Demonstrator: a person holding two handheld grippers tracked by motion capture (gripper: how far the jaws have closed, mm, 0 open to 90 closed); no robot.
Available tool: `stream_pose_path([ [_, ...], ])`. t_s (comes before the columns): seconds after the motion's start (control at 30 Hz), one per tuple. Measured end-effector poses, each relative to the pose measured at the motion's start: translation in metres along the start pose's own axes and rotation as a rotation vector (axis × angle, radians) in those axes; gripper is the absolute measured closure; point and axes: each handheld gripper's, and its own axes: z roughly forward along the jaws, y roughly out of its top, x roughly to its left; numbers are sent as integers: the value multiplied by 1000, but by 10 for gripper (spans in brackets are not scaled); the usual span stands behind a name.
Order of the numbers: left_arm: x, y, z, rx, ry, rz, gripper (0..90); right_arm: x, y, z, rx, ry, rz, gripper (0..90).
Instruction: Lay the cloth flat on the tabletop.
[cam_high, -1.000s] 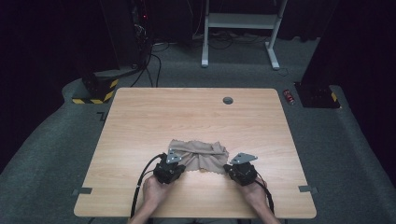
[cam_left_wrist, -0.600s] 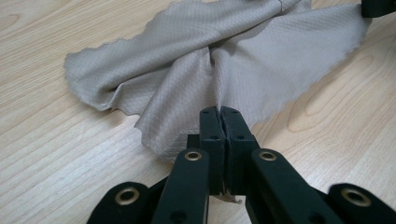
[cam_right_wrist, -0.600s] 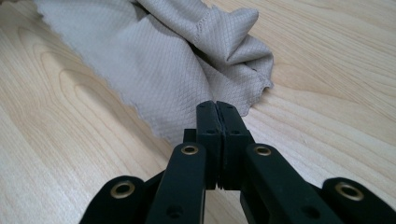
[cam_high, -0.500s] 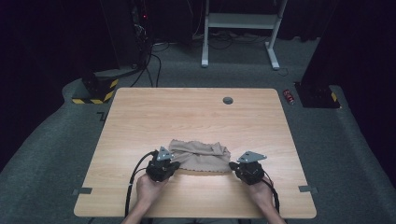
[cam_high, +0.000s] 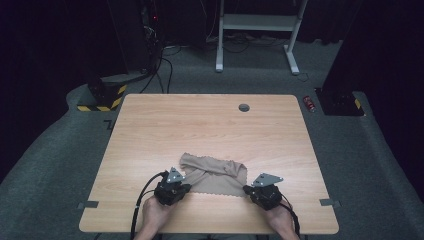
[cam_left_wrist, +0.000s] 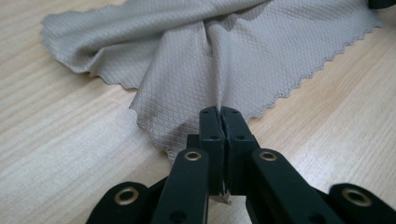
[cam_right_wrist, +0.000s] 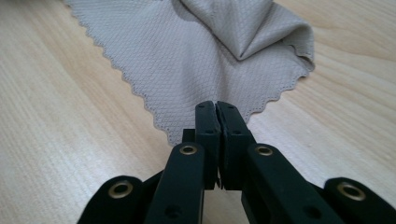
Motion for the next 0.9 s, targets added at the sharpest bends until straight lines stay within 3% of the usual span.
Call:
stream_pose_path([
  [0.1,0,-2,1,2,-10,-9,861,2,1,0,-5,1,2,847],
  [0.3,5,3,-7,-53,22,-28,743,1,11,-4,-46,-10,-6,801],
  [0.5,4,6,-3,-65,32,-34,652,3,15,1,-46,0,-22,761],
  [0.63,4,5,8,-39,30,-39,654,3,15,8,-31,1,-7,801],
  [0.7,5,2,11,-31,32,-35,676,2,12,14,0,3,-20,866],
  [0.9,6,-3,7,-29,36,-26,699,2,6,11,13,11,-27,883],
])
